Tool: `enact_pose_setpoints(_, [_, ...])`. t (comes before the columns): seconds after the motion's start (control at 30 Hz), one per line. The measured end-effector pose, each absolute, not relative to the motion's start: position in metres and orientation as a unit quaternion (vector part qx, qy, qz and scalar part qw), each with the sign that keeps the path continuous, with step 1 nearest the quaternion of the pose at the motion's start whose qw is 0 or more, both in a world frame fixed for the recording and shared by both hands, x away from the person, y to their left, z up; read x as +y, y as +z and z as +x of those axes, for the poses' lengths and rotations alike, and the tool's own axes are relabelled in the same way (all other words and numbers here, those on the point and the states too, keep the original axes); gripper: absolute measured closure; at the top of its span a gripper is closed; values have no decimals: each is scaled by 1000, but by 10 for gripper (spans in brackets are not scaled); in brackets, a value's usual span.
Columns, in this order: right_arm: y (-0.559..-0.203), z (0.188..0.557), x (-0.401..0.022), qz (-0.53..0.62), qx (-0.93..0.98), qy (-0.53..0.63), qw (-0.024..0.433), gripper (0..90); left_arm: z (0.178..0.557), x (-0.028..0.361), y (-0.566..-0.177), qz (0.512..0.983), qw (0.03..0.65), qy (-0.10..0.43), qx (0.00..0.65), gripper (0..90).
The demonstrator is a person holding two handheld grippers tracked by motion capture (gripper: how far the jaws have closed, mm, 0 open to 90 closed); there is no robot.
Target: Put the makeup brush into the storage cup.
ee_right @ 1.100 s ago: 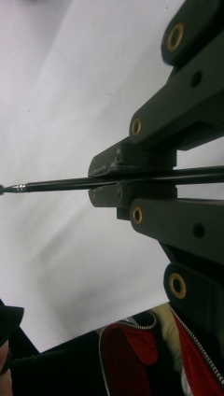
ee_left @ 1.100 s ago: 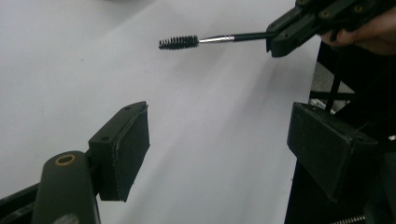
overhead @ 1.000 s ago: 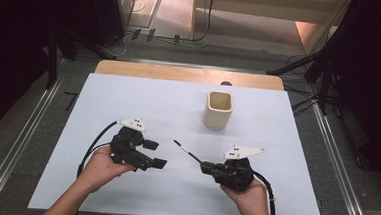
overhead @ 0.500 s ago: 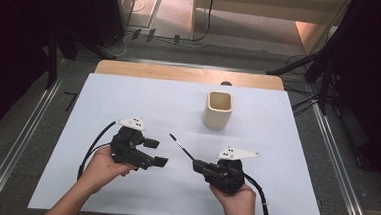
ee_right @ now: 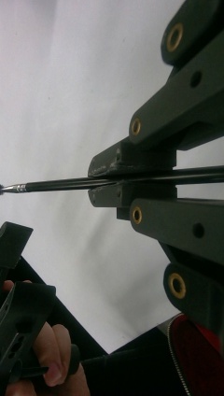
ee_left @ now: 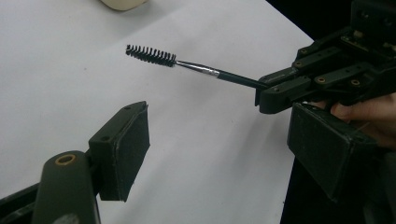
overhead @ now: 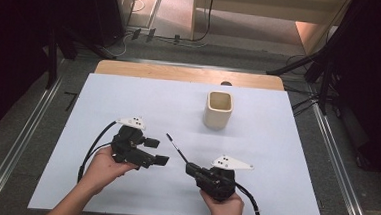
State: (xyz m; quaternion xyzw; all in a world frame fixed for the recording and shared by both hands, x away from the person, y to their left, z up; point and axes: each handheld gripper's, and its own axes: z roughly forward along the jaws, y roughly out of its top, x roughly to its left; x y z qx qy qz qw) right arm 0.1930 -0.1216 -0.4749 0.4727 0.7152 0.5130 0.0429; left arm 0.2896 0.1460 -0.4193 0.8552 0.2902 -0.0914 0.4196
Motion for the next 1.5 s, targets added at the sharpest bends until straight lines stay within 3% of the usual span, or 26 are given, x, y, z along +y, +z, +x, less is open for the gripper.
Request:
enact_pose_setpoints(0.47, [-488,182,-115,480,674,558,68,857,287,144,-420,850,423,-94,301,214])
enact_pose_setpoints(0.83, [-501,185,-109,480,632,608,28,857,287,139,-420,836,440,-96,314,214])
enact_pose_setpoints(1.33, [-505,188,-107,486,607,629,12,857,287,136,-418,815,460,-96,340,216])
enact_pose_setpoints(1.5, [-505,188,-106,484,607,630,20,857,290,135,-420,802,463,-128,354,216])
